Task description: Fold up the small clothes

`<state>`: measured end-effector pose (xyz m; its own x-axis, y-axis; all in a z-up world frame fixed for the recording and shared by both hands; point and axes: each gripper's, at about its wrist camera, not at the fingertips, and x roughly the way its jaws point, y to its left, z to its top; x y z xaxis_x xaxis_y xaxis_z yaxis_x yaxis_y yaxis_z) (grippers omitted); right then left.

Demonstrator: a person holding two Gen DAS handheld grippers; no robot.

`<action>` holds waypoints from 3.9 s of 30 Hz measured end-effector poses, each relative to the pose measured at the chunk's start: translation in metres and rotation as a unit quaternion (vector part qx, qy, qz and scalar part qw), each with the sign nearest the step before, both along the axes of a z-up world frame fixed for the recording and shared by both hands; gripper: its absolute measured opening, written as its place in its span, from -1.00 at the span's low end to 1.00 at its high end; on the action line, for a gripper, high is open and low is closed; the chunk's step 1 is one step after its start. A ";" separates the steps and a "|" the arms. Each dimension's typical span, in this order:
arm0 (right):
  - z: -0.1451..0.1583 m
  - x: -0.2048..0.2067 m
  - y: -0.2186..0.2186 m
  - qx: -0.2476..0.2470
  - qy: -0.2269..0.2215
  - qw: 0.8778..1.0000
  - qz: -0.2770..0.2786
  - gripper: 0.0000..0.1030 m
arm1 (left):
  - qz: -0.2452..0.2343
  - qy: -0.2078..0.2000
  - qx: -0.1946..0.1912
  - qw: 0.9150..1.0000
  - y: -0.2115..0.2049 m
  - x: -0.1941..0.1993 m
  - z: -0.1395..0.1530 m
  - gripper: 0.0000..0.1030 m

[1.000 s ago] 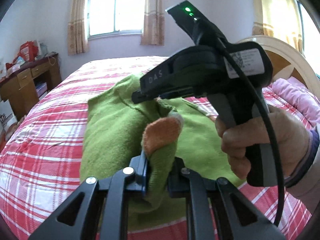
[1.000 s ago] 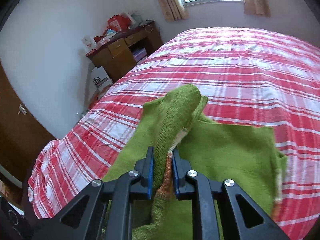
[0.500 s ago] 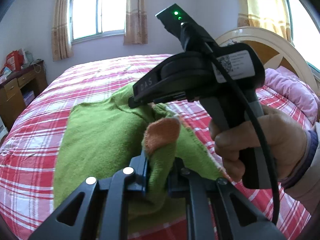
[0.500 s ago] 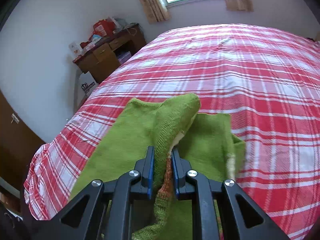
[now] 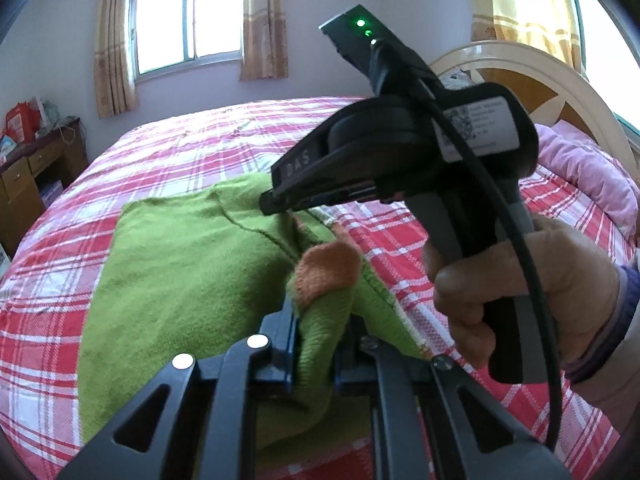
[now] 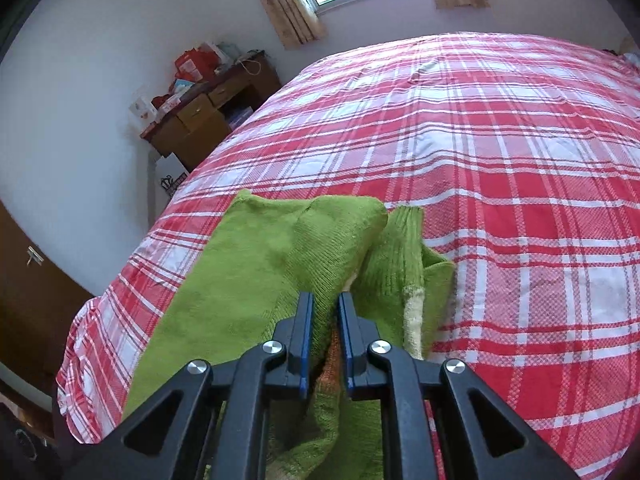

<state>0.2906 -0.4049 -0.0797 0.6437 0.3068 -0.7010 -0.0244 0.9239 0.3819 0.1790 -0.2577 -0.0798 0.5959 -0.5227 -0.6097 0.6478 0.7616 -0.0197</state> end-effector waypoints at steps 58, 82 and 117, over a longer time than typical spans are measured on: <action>-0.023 -0.161 0.009 0.009 0.006 0.998 -0.062 -0.80 | 0.133 0.028 0.002 0.991 0.135 0.000 -0.026 -0.65; 0.015 -0.120 0.035 -0.096 -0.049 0.991 -0.075 -0.73 | 0.193 -0.025 0.086 0.977 0.093 0.054 -0.004 0.55; -0.004 -0.093 -0.046 0.059 -0.052 0.988 -0.134 0.55 | 0.117 0.232 -0.060 0.964 0.078 0.151 -0.037 0.69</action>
<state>0.1979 -0.4513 -0.0833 0.7794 0.1910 -0.5967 0.1711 0.8513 0.4960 0.3296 -0.1801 -0.1170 0.3844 -0.4901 -0.7823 0.3585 0.8602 -0.3627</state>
